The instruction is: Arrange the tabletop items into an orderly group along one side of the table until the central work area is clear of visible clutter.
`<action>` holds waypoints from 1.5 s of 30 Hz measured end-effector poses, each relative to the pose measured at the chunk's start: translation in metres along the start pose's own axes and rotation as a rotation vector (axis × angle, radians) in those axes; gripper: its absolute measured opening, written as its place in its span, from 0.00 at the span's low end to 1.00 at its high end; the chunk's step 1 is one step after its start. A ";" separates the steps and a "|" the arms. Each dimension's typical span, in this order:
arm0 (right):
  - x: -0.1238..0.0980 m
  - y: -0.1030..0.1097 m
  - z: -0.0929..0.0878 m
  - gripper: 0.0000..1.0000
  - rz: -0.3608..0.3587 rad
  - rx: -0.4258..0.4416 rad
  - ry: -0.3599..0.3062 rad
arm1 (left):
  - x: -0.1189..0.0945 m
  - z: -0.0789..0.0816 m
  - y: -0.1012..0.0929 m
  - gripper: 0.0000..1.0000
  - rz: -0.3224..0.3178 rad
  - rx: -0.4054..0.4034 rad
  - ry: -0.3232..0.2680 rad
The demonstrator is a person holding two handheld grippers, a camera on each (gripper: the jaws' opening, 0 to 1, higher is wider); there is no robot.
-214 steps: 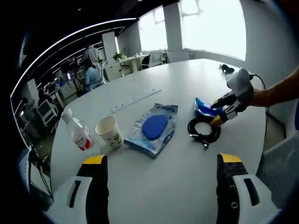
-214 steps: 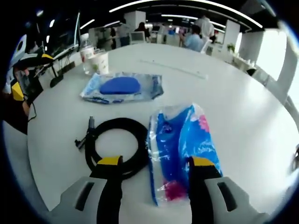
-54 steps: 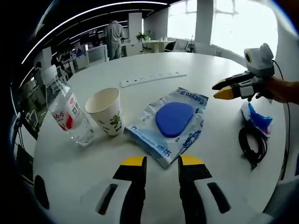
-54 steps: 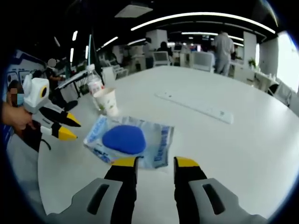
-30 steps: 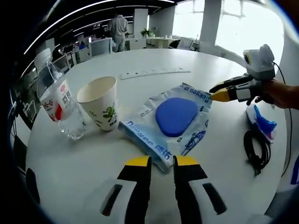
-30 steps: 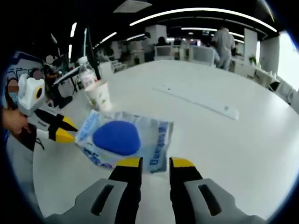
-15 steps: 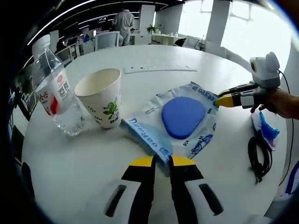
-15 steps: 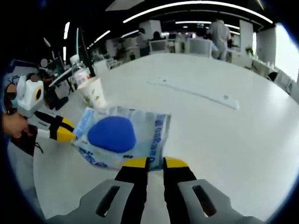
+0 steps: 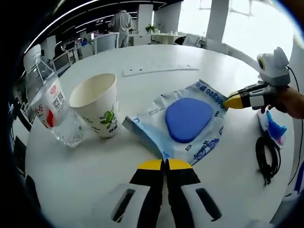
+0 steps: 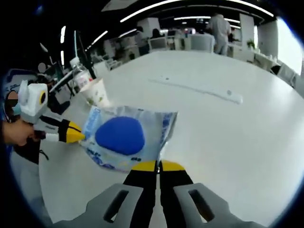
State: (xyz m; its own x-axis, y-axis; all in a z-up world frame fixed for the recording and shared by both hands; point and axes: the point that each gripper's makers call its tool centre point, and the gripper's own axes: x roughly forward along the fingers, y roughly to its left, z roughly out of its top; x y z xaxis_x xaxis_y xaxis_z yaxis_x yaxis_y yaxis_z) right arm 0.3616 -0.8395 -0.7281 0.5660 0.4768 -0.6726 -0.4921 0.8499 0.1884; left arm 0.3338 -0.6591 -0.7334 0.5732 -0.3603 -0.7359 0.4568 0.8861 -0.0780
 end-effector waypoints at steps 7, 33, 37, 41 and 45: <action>-0.016 -0.002 0.007 0.00 -0.004 0.035 -0.029 | 0.002 0.018 0.000 0.00 -0.014 -0.018 -0.025; -0.017 -0.001 0.005 0.00 -0.044 0.112 -0.049 | 0.016 0.052 0.007 0.00 -0.009 0.067 -0.039; -0.011 0.000 0.004 0.00 -0.045 0.131 -0.044 | 0.018 0.052 0.010 0.00 0.003 0.076 -0.040; -0.005 0.003 0.003 0.00 -0.057 0.129 -0.042 | 0.021 0.050 0.015 0.00 0.026 0.093 -0.029; 0.000 0.002 -0.001 0.00 -0.064 0.135 -0.033 | 0.026 0.048 0.019 0.00 0.030 0.106 -0.026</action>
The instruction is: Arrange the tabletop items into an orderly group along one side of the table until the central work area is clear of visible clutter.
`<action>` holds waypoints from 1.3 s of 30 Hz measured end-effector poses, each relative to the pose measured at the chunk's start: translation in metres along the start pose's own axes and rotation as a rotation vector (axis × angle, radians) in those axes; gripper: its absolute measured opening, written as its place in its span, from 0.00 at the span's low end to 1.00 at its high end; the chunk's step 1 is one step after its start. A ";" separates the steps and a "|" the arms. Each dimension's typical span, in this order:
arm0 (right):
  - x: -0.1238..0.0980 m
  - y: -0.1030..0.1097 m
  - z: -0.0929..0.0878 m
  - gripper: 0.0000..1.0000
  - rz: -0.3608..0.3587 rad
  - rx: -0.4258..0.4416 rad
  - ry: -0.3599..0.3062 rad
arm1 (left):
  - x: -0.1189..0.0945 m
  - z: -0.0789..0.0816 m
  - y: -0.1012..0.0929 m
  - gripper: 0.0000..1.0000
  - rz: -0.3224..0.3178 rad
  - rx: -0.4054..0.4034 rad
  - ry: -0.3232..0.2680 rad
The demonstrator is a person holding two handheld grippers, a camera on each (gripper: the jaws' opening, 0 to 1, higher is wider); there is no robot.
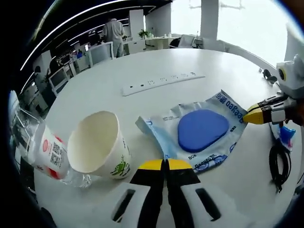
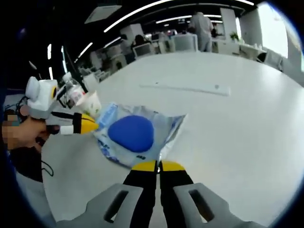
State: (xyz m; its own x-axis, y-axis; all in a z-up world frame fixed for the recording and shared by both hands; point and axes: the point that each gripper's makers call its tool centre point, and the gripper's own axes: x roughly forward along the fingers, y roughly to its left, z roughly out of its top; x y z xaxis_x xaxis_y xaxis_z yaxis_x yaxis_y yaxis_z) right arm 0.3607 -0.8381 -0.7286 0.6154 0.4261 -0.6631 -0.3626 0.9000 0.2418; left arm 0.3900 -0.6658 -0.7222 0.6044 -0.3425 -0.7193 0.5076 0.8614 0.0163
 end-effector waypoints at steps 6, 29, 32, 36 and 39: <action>0.005 -0.004 -0.001 0.00 -0.016 0.003 0.004 | 0.008 0.000 0.005 0.00 0.012 0.006 -0.003; 0.009 0.001 0.000 0.00 -0.024 -0.005 0.004 | 0.008 -0.001 0.017 0.03 0.069 0.079 -0.006; 0.008 -0.001 0.000 0.02 -0.026 -0.016 0.006 | 0.006 -0.002 0.016 0.06 0.062 0.062 -0.011; 0.004 -0.002 0.004 0.10 -0.035 -0.031 -0.011 | 0.003 -0.004 0.013 0.10 0.063 0.067 -0.013; 0.002 -0.005 0.008 0.14 -0.047 -0.037 -0.030 | -0.001 -0.005 0.011 0.13 0.062 0.060 -0.018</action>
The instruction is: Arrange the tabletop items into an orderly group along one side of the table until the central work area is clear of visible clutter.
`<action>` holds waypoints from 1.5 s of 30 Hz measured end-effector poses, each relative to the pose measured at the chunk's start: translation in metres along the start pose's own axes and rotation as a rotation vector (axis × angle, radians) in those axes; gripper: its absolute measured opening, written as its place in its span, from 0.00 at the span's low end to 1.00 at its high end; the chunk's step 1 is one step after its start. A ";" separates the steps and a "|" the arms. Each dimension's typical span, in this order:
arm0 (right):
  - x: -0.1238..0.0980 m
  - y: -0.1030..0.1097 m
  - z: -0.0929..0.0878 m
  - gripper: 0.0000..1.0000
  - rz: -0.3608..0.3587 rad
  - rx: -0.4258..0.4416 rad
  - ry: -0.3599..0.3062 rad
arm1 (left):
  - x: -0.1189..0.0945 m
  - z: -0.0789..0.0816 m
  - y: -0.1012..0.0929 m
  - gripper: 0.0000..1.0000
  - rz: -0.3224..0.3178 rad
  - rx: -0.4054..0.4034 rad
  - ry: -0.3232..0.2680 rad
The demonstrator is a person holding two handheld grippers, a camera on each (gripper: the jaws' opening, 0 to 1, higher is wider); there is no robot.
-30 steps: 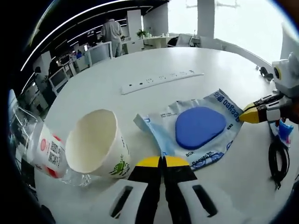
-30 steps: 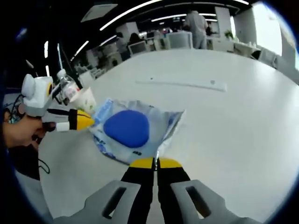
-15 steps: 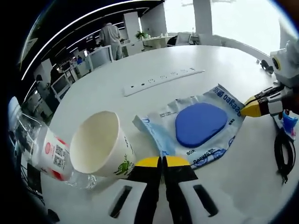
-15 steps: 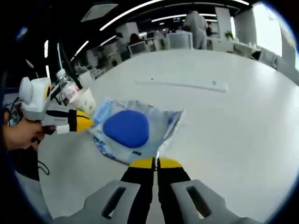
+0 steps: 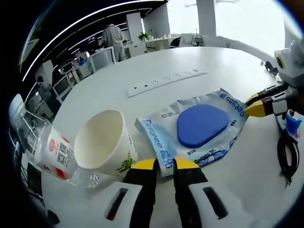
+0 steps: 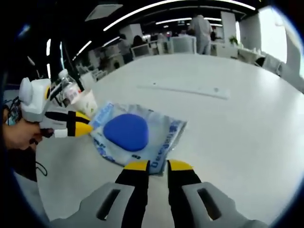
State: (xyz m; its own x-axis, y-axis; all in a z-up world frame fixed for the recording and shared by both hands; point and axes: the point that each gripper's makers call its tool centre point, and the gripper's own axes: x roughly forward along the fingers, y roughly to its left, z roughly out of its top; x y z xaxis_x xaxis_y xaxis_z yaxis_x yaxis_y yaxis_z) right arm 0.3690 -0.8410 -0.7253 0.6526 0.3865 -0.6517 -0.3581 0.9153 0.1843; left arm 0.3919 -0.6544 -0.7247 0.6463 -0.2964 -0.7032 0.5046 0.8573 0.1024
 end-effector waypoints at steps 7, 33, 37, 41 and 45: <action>-0.009 -0.004 0.007 0.22 -0.019 -0.009 -0.031 | -0.014 0.003 -0.006 0.20 0.013 0.016 -0.030; -0.046 0.004 0.033 0.51 -0.005 -0.068 -0.118 | -0.058 0.030 -0.028 0.52 -0.030 0.087 -0.087; -0.052 0.008 0.034 0.54 0.004 -0.078 -0.128 | -0.064 0.033 -0.028 0.57 -0.024 0.089 -0.097; -0.059 0.011 0.034 0.56 0.011 -0.088 -0.132 | -0.072 0.032 -0.032 0.61 -0.025 0.099 -0.102; -0.063 0.014 0.034 0.57 0.020 -0.101 -0.133 | -0.077 0.030 -0.035 0.66 -0.024 0.105 -0.108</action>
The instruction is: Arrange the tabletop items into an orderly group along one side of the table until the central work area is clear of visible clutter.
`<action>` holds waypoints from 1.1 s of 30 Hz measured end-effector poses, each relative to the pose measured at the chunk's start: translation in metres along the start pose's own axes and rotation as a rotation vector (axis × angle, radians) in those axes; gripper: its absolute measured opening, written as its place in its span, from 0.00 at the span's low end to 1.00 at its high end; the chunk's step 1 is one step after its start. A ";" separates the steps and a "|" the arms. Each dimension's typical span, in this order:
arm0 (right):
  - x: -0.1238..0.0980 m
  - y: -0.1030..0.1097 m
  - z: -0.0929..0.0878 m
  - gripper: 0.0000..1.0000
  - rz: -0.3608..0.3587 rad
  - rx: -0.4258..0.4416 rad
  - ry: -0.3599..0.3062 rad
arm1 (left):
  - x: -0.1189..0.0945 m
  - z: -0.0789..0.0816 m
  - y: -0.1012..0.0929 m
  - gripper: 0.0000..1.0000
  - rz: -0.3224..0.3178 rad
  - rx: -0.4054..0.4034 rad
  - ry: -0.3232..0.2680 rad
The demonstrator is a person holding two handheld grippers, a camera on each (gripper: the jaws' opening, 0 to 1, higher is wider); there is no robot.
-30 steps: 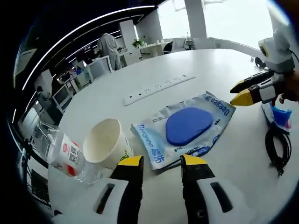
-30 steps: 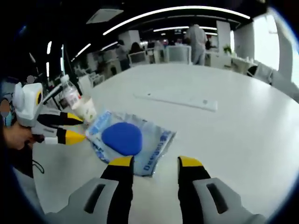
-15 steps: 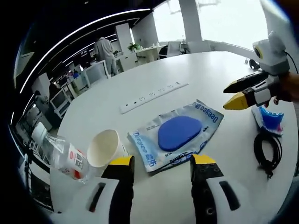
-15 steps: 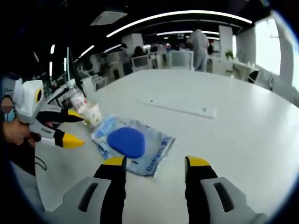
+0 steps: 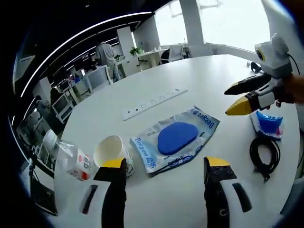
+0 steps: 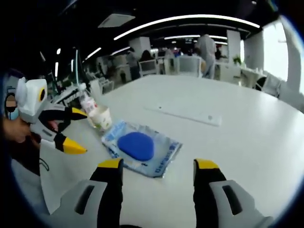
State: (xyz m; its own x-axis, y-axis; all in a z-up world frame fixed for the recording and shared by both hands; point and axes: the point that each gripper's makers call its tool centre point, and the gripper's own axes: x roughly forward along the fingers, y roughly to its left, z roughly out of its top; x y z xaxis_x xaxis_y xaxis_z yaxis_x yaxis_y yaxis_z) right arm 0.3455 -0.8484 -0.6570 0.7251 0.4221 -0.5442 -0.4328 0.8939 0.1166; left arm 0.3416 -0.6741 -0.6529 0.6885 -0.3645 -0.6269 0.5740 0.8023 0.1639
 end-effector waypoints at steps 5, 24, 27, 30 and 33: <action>-0.009 0.005 0.006 0.59 0.007 -0.019 -0.015 | -0.008 -0.001 -0.004 0.70 -0.003 0.008 -0.002; -0.041 0.012 0.009 0.71 0.022 -0.066 -0.038 | -0.034 0.007 -0.024 0.96 -0.020 0.000 -0.055; -0.046 0.013 0.011 0.73 0.024 -0.087 -0.043 | -0.035 0.007 -0.025 0.98 -0.023 -0.016 -0.055; -0.052 0.015 0.012 0.75 0.028 -0.093 -0.048 | -0.039 0.008 -0.026 0.98 -0.018 -0.008 -0.059; -0.055 0.015 0.012 0.77 0.030 -0.095 -0.048 | -0.043 0.009 -0.028 0.98 -0.019 -0.016 -0.061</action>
State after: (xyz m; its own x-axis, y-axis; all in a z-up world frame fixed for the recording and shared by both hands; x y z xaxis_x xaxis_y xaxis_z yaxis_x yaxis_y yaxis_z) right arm 0.3057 -0.8565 -0.6157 0.7352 0.4570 -0.5006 -0.5017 0.8635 0.0514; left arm 0.3002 -0.6853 -0.6235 0.7039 -0.4075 -0.5818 0.5802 0.8024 0.1399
